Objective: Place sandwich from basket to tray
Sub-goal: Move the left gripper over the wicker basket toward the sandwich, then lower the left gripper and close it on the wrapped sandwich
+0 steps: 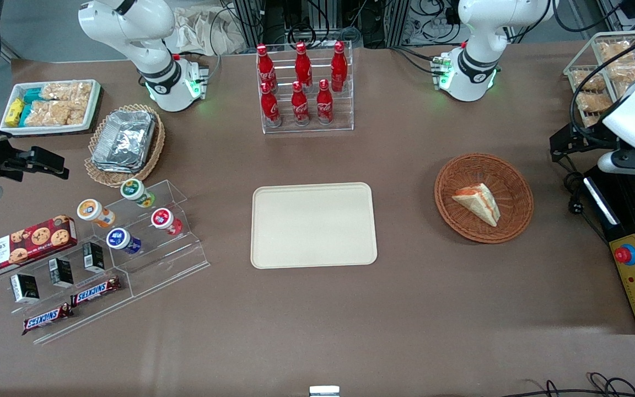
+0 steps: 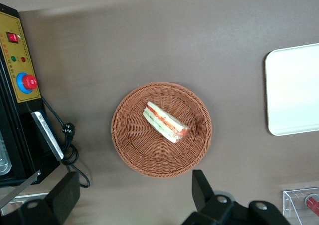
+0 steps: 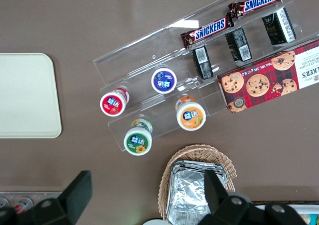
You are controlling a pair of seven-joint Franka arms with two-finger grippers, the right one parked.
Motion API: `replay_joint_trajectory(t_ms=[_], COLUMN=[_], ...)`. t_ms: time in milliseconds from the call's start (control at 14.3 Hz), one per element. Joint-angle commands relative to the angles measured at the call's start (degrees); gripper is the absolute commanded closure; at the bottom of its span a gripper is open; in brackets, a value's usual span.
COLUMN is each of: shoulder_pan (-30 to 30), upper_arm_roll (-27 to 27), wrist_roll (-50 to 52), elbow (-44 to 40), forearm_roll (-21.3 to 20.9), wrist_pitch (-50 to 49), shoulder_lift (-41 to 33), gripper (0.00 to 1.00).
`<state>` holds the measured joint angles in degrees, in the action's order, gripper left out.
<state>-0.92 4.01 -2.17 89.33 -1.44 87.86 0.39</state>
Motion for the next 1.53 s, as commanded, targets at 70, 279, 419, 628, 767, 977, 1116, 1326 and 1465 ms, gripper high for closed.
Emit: replay_joint_trajectory(t_ms=[70,279,419,628,767,977,1116,1326,1465], shoulder_pan=[-0.9,-2.2,-2.9,-2.9,-2.3,-2.2,0.6,2.5,2.6], upper_arm_roll=[0.6,1.6,2.8,3.5,3.3,3.0,2.9,2.9,2.9], wrist_roll=[5.6,26.2,39.5,47.7,50.8,59.0,59.7,61.3,65.5], elbow=[-1.8,4.2,15.9,33.7,41.4,44.3,47.6,52.6,53.1], forearm_roll=[-0.4,-1.2,-1.5,-2.5,-2.4,-2.5,-2.6,-2.4,-2.4], wrist_pitch=[-0.3,2.4,12.7,26.2,35.1,40.3,45.2,56.6,63.3], shoulder_lift=[1.9,1.3,-2.0,-7.4,-8.2,-3.5,-3.2,-0.8,3.5], gripper=[0.00,0.00,0.00,0.00,0.00,0.00,0.00,0.00,0.00])
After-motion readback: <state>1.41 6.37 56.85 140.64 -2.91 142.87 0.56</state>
